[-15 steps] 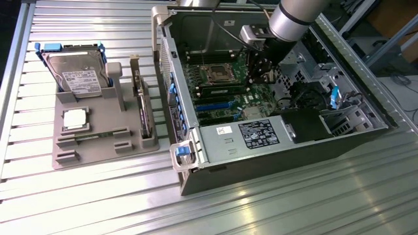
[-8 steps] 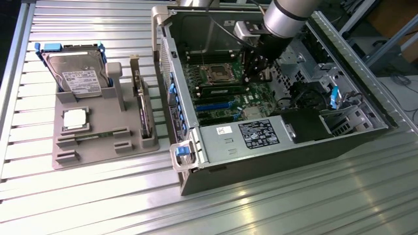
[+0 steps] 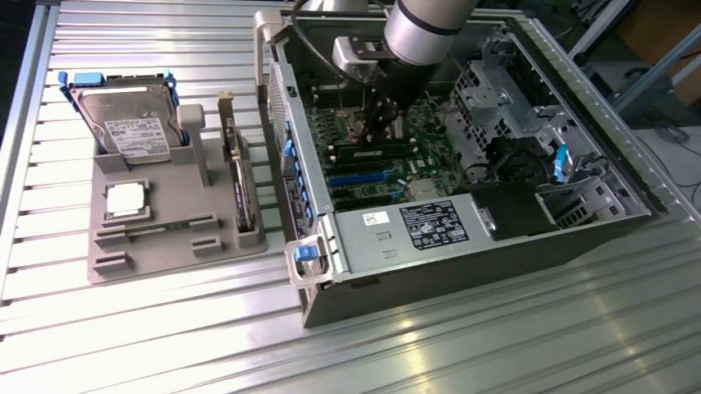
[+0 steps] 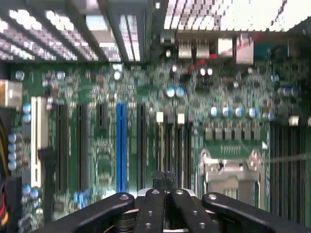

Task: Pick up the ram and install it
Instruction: 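Press down the ram until it locks into place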

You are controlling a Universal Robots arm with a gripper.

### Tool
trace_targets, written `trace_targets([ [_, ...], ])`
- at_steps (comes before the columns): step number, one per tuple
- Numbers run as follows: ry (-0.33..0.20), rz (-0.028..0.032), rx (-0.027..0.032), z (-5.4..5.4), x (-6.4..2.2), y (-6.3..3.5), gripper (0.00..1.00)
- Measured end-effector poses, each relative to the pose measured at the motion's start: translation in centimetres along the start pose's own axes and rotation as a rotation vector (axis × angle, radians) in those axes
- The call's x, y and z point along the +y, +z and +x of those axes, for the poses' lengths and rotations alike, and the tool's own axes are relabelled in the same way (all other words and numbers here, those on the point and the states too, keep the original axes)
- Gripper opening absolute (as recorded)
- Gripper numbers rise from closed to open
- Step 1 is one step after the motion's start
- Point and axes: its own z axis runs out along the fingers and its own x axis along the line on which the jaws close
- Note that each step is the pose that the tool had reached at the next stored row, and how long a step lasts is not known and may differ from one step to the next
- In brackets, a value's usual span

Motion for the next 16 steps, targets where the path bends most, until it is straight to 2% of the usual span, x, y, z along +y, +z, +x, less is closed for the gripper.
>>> trace_targets([
  [1,0.0,0.0005,0.0,0.0,0.92,0.13,0.1],
  [3,0.0,0.001,0.0,0.0,2.0,0.29,0.1],
  [4,0.0,0.0013,-0.0001,0.0,2.85,0.43,0.1],
  [5,0.0,0.0014,-0.0001,0.0,3.24,0.58,0.1],
  [9,0.0,0.001,0.0005,0.1,3.21,1.38,0.1],
  [11,0.0,0.0013,0.0001,0.1,3.2,1.36,0.1],
  [12,-0.001,0.0033,-0.0021,0.0,3.21,0.96,0.1],
  [14,-0.001,0.0022,0.0002,0.0,3.24,0.22,0.1],
  [16,-0.001,0.0023,0.0,0.0,2.62,0.12,0.1],
])
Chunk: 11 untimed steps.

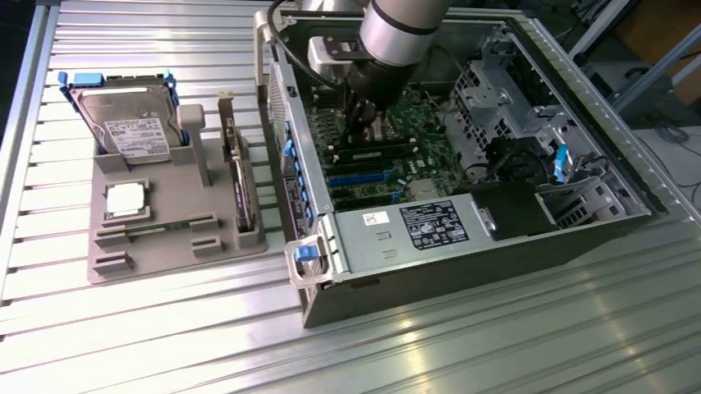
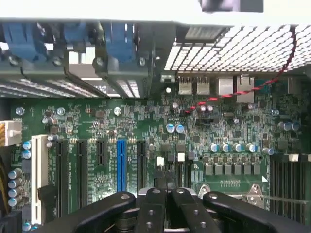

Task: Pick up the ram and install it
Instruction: 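Press down the ram until it locks into place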

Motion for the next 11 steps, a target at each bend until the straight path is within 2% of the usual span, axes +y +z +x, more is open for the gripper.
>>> trace_targets([
  [1,0.0,-0.0005,0.0,0.0,-0.7,-0.05,0.1],
  [2,0.0,-0.0036,0.0001,0.0,-2.06,-0.16,0.1],
  [3,0.0,-0.0054,0.0,0.0,-2.8,-0.21,0.1],
  [6,0.0,-0.0081,0.0001,0.0,-4.29,-0.33,0.1],
  [11,0.0,-0.009,-0.0001,0.0,-6.48,-0.49,0.1],
])
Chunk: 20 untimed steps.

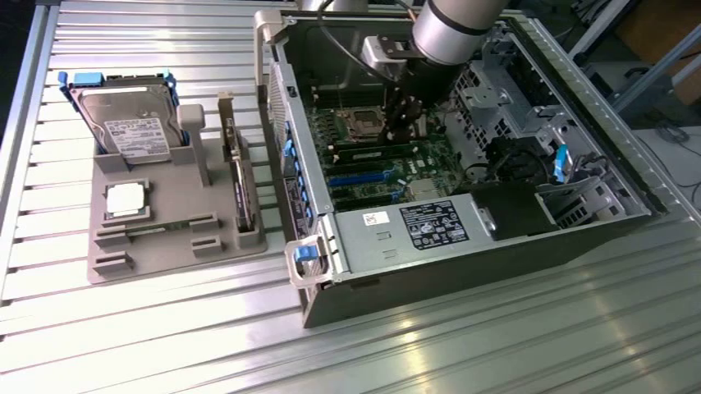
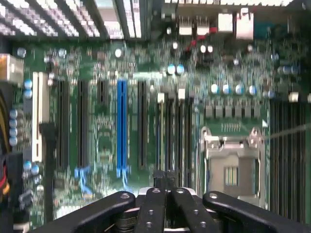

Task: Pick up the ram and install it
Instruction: 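Press down the ram until it locks into place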

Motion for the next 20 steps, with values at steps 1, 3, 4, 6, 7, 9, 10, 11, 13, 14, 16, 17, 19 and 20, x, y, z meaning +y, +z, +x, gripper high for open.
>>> trace_targets([
  [1,0.0,-0.0002,-0.0002,0.0,-0.82,-0.07,0.1],
  [3,0.0,-0.0004,0.0001,0.0,-2.39,-0.28,0.1],
  [4,0.0,-0.0004,0.0001,0.0,-3.21,-0.41,0.1],
  [6,0.0,-0.0003,0.0,0.0,-4.74,-0.8,0.1],
  [7,0.0,-0.0004,0.0002,0.0,-5.24,-0.96,0.1],
  [9,0.0,-0.0004,0.0,0.0,-6.05,-1.53,0.1],
  [10,0.0,-0.0004,0.0002,0.0,-6.31,-2.22,0.1],
  [11,0.0,-0.0003,0.0,-0.1,-6.49,-2.83,0.1],
  [13,0.0,-0.0003,0.0001,-0.1,-6.8,-4.16,0.1],
  [14,0.0,-0.0004,0.0001,-0.1,-6.88,-4.8,0.1],
  [16,0.0,-0.0003,0.0,-0.2,-6.97,-5.53,0.1],
  [17,0.0,-0.0004,0.0001,-0.2,-7.02,-5.88,0.1],
  [19,0.0,-0.0004,0.0,-0.2,-7.17,-6.64,0.1],
  [20,0.0,-0.0003,-0.0002,-0.2,-7.35,-7.24,0.1],
])
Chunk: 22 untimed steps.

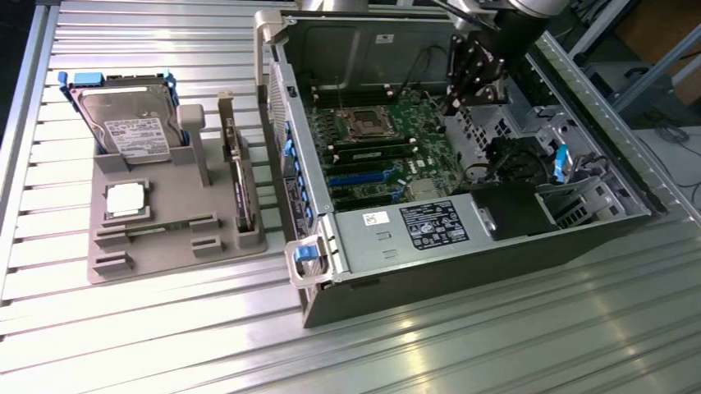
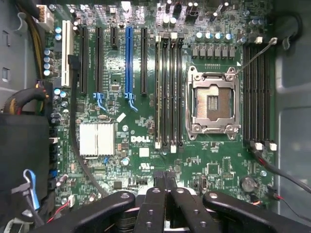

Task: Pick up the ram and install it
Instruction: 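Press down the ram until it locks into place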

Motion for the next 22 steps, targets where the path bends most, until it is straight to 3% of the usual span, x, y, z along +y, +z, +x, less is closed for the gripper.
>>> trace_targets([
  [2,0.0,0.0001,-0.0035,-0.01,-0.1,-0.45,0.1],
  [11,0.012,0.0005,-0.0044,-0.02,-0.11,-0.47,0.1],
  [16,0.134,0.0056,-0.0148,-0.02,-0.11,-0.46,0.1],
  [22,0.355,0.0148,-0.0335,-0.02,-0.11,-0.45,0.1],
])
